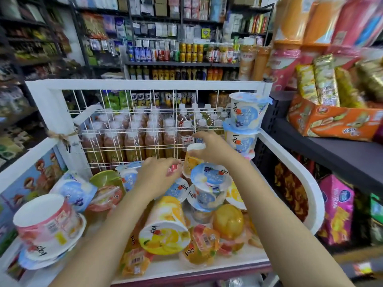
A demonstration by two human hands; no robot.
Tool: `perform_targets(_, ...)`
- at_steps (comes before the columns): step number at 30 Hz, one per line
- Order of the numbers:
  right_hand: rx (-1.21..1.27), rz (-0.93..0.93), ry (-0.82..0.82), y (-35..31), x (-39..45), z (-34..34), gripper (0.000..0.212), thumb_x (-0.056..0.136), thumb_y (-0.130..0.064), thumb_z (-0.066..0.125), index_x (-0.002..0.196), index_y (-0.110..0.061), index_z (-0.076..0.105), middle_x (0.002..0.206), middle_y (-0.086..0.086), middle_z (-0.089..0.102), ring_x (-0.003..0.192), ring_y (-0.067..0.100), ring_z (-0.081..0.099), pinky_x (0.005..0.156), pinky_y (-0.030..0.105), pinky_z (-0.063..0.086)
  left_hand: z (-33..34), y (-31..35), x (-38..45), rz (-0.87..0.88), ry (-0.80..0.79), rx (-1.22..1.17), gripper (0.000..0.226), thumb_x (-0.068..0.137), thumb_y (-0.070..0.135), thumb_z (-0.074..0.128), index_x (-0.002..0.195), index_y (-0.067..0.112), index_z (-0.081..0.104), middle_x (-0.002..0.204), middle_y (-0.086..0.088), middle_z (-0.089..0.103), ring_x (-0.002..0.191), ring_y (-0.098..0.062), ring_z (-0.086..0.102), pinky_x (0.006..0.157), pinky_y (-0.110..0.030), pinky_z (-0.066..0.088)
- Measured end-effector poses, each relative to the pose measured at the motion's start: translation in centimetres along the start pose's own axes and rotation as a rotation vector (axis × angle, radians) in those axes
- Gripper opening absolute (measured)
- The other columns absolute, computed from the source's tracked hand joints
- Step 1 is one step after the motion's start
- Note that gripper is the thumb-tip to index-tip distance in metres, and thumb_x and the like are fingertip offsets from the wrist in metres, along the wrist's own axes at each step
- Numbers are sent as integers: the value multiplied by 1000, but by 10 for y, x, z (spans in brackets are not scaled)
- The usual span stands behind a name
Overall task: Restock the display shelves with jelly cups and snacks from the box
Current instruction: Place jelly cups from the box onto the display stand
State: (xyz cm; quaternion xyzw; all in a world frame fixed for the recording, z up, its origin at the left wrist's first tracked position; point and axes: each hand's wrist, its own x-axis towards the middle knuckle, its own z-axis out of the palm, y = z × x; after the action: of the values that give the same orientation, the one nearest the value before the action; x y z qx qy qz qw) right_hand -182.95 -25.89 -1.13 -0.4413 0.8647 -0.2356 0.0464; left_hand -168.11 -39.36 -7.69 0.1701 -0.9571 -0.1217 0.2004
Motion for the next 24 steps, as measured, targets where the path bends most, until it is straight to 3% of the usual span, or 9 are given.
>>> perform_targets(4,-65,115,-138,17,28,19,83,82,-54,73,150,-26,35,152,11,38,134,31,44,98,40,43,21,-2,-5,62,145,19,17,94,34,59,97,23,72,87,2,74,84,-21,65,95,-37,32)
perform_targets(7,-70,81,-86,20,32,25,93,72,-60,80,148,-26,39,149,5,46,131,27,48,96,37,44,18,-3,1,74,174,-62,24,94,34,54,104,22,73,92,5,73,89,-21,64,91,-35,34)
perform_targets(10,34,42,-8,18,31,22,83,74,-59,78,142,-24,48,144,0,51,129,23,51,100,37,46,15,-7,10,53,106,-114,32,96,36,49,117,22,69,106,4,69,103,-21,60,93,-35,38)
perform_targets(13,241,16,123,14,27,15,66,80,-56,74,136,-27,52,137,-6,56,116,19,59,95,39,51,9,-3,16,8,96,-242,37,99,32,55,135,22,56,130,2,58,125,-19,49,99,-31,38)
perform_targets(15,420,13,207,12,24,12,63,84,-53,72,138,-30,51,137,-12,52,119,11,52,94,33,49,4,1,19,-50,130,-353,54,98,34,58,147,23,40,146,3,44,136,-15,39,103,-25,32)
perform_targets(18,623,0,267,14,23,11,62,85,-57,68,140,-35,49,136,-2,57,120,15,55,97,39,50,-6,7,23,-194,147,-639,78,94,46,62,156,27,20,156,10,30,134,-6,37,102,-16,36)
perform_targets(21,825,-17,173,11,19,11,51,86,-52,71,129,-40,49,122,2,64,107,16,66,90,43,57,-14,10,31,-308,47,-950,67,89,56,62,147,35,36,137,17,54,120,-9,58,92,-26,49)
perform_targets(24,948,-40,76,8,14,12,44,88,-36,74,121,-30,46,118,8,65,102,20,70,88,42,59,-15,12,37,-336,37,-1298,53,81,54,69,129,33,55,124,3,68,107,-18,70,91,-40,57)
